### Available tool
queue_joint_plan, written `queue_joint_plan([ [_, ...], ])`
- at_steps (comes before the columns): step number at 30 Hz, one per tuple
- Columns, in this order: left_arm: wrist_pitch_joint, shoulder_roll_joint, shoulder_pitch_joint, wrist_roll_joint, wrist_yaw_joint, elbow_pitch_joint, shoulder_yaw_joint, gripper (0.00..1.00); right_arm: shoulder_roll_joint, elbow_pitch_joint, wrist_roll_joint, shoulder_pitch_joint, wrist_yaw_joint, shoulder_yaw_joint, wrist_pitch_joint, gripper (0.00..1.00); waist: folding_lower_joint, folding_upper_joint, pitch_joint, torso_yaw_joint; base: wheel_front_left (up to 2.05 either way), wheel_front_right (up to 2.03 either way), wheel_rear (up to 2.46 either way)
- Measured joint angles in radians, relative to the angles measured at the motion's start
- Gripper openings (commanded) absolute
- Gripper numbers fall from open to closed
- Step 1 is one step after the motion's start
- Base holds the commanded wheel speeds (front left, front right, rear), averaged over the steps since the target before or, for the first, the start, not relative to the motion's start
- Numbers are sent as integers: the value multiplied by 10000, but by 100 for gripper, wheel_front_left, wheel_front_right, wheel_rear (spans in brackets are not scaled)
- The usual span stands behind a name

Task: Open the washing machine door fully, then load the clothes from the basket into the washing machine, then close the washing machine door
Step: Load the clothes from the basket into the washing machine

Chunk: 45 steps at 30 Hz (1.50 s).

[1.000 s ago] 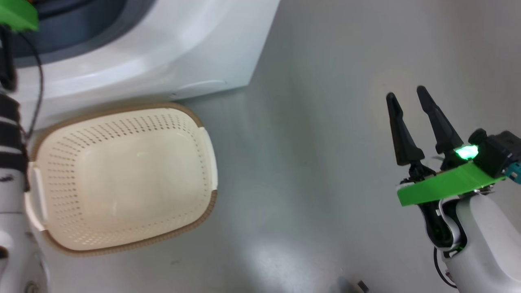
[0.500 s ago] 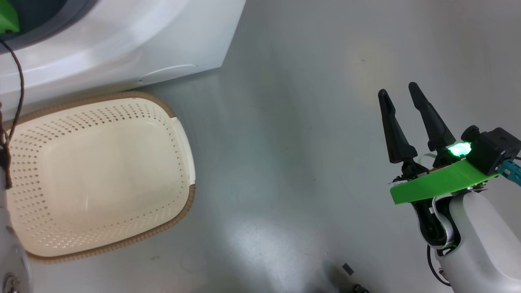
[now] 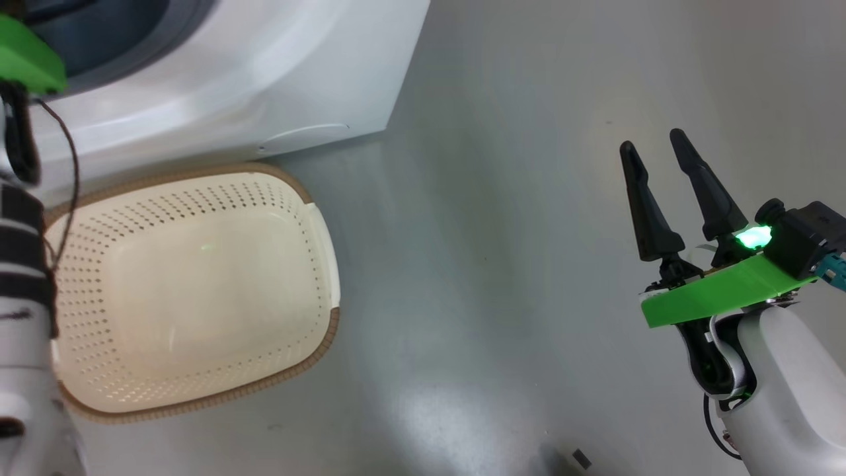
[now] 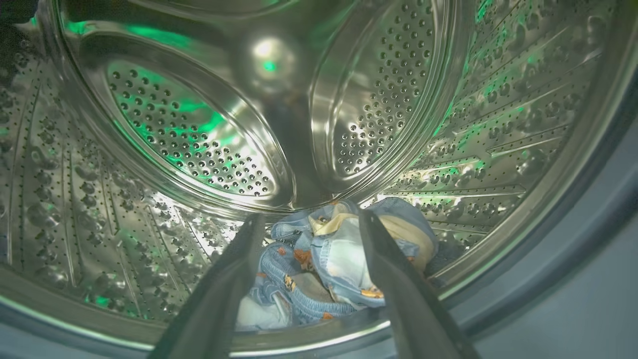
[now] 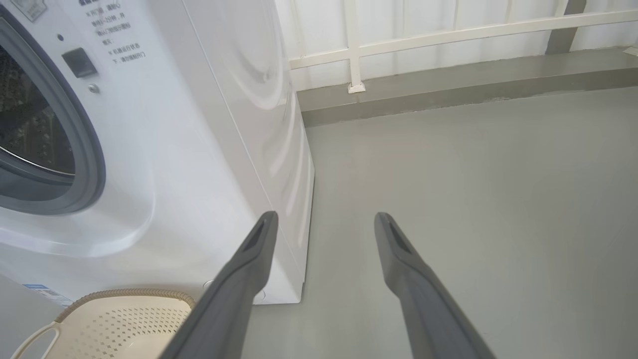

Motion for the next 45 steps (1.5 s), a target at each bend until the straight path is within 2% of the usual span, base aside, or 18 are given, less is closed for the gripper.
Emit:
queue_joint_plan([
  [23, 0, -1108, 4898, 61, -127, -3172, 807, 100, -476, 378, 0, 978, 0, -123, 0, 100, 0, 0, -2194, 1025, 0, 0, 0],
  [33, 0, -1595, 6659, 190, -382, -3816, 909, 100, -748, 500, -2, 1768, 0, -201, 0, 100, 0, 0, -3310, 1442, 0, 0, 0],
  [45, 0, -1896, 8353, 190, -518, -4598, 1097, 100, -892, 541, -4, 2523, 0, -401, 0, 100, 0, 0, -4328, 1823, 0, 0, 0],
])
